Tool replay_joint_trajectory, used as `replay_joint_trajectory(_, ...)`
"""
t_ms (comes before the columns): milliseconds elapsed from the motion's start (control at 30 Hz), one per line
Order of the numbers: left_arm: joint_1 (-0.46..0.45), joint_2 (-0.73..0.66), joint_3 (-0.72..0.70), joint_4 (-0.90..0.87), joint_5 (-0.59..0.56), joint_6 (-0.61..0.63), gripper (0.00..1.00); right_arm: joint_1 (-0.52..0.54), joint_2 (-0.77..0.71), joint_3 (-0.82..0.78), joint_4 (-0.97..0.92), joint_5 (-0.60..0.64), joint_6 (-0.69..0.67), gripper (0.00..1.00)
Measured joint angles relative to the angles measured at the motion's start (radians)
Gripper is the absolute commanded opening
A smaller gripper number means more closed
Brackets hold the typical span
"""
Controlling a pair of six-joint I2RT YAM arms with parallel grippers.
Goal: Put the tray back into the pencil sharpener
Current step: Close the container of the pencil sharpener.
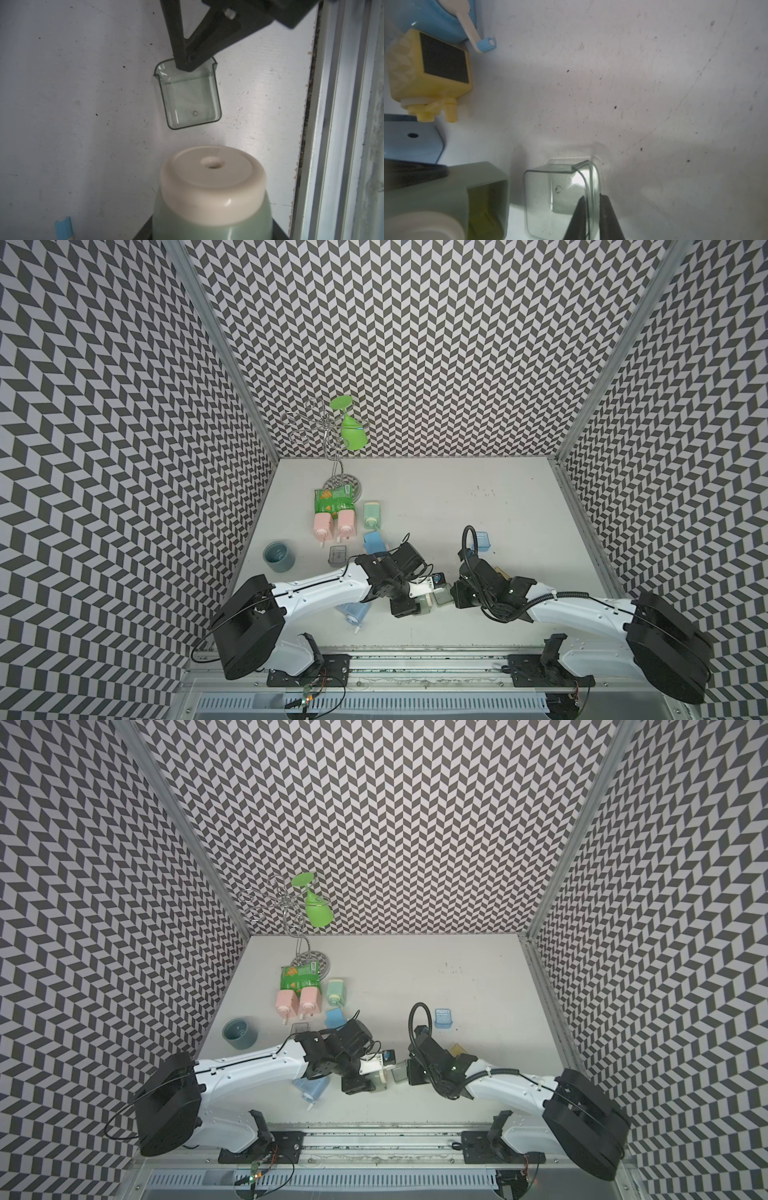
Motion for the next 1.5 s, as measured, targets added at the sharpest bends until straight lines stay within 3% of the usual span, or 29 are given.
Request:
replay_joint_trajectory(333, -0.016, 0.129, 0.098, -0.033, -0.05, -0.042, 0.36, -0.009, -0.024, -0.004, -0.001, 0.009, 0.006, 0.2)
replay_joint_trajectory(700, -0.019, 0.154, 0.129, -0.058, -0.051, -0.051, 0.37, -0.015, -0.018, -0.044, 0.088, -0.083, -0.004, 0.17)
replay_joint_trajectory(1300, -0.025, 0.159, 0.134, -0.062, -0.055, -0.053, 0.37, -0.026, -0.026, -0.097, 0.162, -0.116, 0.089, 0.15)
replay_joint_trajectory(1500, -0.032, 0.159, 0.134, -0.062, -0.068, -0.053, 0.37, -0.025, -0.029, -0.097, 0.163, -0.108, 0.084, 0.24)
